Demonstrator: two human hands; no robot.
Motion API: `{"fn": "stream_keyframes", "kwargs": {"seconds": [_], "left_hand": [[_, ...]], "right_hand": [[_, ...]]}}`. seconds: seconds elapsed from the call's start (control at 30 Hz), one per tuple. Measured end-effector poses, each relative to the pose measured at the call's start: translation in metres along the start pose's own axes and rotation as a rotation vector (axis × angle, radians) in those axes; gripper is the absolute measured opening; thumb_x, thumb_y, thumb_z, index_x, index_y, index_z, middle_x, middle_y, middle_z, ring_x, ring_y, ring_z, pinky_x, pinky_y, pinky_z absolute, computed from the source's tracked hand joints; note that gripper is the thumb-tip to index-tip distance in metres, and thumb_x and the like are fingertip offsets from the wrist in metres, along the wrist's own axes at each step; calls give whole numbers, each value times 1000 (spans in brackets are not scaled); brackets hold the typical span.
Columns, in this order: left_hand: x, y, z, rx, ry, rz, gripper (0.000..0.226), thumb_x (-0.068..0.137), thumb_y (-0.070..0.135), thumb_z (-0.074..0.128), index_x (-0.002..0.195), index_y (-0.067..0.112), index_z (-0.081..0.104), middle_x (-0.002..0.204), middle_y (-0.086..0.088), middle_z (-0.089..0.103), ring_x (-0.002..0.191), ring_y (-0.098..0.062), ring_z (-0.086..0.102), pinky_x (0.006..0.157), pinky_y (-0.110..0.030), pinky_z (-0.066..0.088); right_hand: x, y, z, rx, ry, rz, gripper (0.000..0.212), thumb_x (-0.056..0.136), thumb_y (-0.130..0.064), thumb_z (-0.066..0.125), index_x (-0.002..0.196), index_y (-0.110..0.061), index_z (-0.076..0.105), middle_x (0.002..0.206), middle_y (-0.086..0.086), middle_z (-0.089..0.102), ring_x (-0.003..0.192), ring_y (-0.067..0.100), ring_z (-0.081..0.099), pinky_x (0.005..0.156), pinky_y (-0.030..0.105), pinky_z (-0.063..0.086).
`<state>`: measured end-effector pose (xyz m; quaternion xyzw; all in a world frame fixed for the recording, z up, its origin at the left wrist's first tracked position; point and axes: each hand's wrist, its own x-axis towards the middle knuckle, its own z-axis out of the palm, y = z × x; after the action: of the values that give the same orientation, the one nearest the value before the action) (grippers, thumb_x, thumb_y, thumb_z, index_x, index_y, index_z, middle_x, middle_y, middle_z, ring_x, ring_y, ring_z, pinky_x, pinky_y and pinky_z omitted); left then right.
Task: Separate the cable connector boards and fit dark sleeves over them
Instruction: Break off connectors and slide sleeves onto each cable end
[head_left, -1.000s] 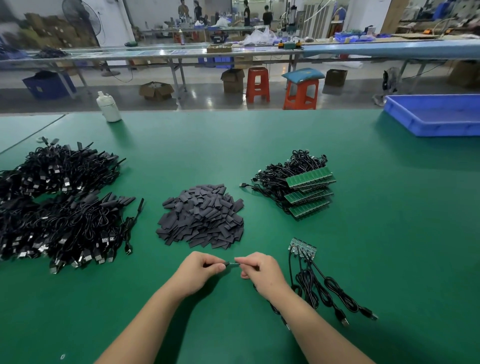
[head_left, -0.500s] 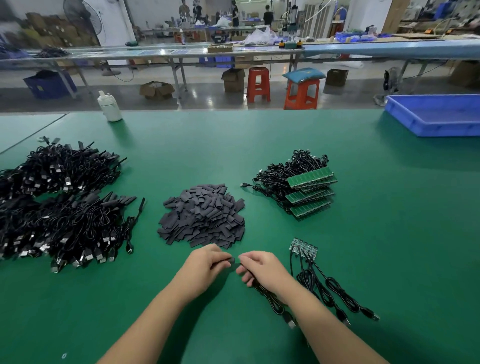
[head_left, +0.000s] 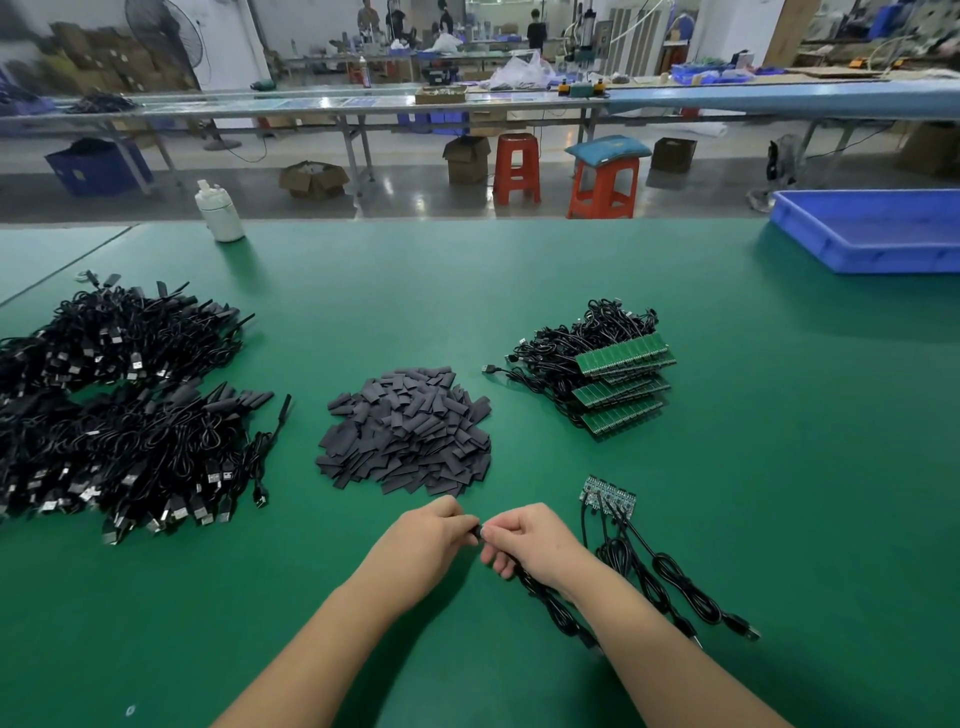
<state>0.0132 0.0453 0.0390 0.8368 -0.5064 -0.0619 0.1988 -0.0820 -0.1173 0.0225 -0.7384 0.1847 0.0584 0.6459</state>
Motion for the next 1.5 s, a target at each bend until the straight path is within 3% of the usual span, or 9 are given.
{"fn": "stream_keyframes", "kwargs": {"seconds": [0.13,0.33,0.47,0.67,0.8,0.9,1.2,1.33,1.5], "left_hand": [[6,-1,-2,-46,-22,-74,23,100,23,52,111,18,71,97,-1,60,91,-20,61,83,-29,48],[7,-5,-7,-132,13,-141,20,99,22,55,110,18,72,100,0,72,92,-17,64,79,-23,45],[5,-4,-9,-69,16,-8,29,96,25,59,124,23,65,116,6,64,100,-16,62,88,-30,48],[1,-1,-7,66,70,31,24,99,30,53,117,23,67,104,3,65,91,-23,64,77,-36,51],[-1,1,-10,120,141,85,23,94,34,61,113,23,69,96,4,64,80,-21,65,63,-36,55],[-1,1,-11,149,139,118,21,90,29,67,109,23,70,92,5,65,77,-19,66,57,-33,55],[8,-12,-8,94,-15,17,23,99,31,53,114,20,66,105,2,60,89,-24,62,80,-37,49],[8,-17,-5,55,-70,-25,19,98,26,55,110,20,68,103,5,60,91,-19,62,84,-33,48],[7,-15,-2,70,-127,-45,19,98,26,53,110,21,67,101,1,61,91,-21,62,84,-35,48]], "right_hand": [[0,-6,1,-216,14,-19,14,98,-19,57,93,-24,69,73,-4,69,60,8,54,58,22,50],[-4,-17,0,-603,29,-113,24,99,-27,50,89,-14,67,80,1,70,61,12,53,64,32,48],[-2,-22,-1,-609,11,-83,27,103,-26,42,97,-18,68,68,-8,52,72,19,54,71,33,47],[-1,-19,0,-553,-36,-67,27,106,-30,38,91,-28,60,68,-8,51,66,15,54,68,30,45],[-3,-12,-2,-422,-21,-42,31,106,-30,38,86,-25,62,59,-6,49,48,3,48,61,29,42],[-3,-12,-4,-407,-35,-31,33,106,-32,37,83,-27,61,56,-5,52,46,3,47,58,27,41],[-7,-17,-1,-429,-39,-55,21,104,-31,44,90,-24,59,67,-3,62,64,10,62,76,36,54],[-9,-19,1,-518,-6,-79,30,104,-25,43,84,-10,59,69,-1,63,61,14,62,75,36,57],[-9,-21,3,-596,-18,-68,35,103,-24,42,73,-14,56,68,-2,64,64,16,62,80,39,56]]}}
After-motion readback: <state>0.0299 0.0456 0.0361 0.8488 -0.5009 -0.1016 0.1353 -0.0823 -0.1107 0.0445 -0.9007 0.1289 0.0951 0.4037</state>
